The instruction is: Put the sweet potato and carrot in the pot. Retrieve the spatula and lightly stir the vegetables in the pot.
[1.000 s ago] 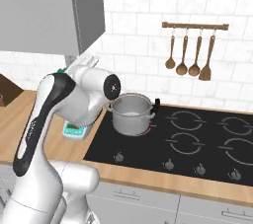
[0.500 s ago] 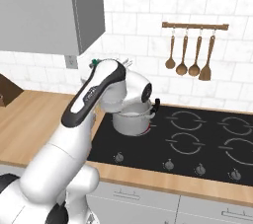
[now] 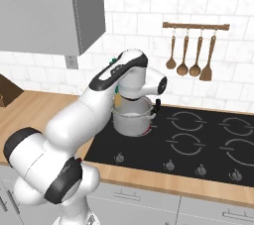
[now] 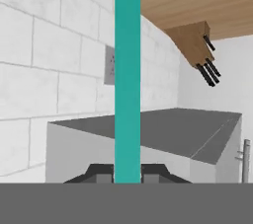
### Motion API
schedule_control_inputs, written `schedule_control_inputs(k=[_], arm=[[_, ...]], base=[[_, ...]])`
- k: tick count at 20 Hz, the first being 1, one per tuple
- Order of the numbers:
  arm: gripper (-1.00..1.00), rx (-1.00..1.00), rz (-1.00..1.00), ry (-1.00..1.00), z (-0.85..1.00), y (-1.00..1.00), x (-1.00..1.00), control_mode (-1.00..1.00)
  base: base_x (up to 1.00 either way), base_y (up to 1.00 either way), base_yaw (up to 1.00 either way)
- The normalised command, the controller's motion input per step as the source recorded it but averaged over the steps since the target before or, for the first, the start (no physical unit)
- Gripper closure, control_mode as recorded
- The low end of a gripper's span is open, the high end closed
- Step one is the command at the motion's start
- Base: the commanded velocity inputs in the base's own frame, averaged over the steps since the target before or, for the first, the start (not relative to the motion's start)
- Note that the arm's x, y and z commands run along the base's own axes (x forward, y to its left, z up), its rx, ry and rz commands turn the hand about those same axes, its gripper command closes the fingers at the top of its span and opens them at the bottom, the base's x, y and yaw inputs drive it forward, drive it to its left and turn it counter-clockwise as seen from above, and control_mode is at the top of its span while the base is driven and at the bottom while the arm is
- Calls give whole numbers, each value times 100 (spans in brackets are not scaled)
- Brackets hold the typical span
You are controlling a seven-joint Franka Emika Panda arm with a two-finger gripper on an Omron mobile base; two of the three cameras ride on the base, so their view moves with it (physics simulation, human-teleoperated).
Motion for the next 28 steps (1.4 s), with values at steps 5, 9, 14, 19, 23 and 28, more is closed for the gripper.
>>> schedule_control_inputs(k=[5,9,14,19,23,28], arm=[[100,5,0,14,-48,-28,48,-100],[100,4,0,7,-32,-13,38,-100],[100,4,0,5,-43,-4,6,-100],[100,0,0,1,-18,-4,27,-100],[100,0,0,0,2,-2,47,-100],[100,0,0,0,8,-5,32,-100]], base=[[0,0,0],[0,0,0],[0,0,0],[0,0,0],[0,0,0],[0,0,0]])
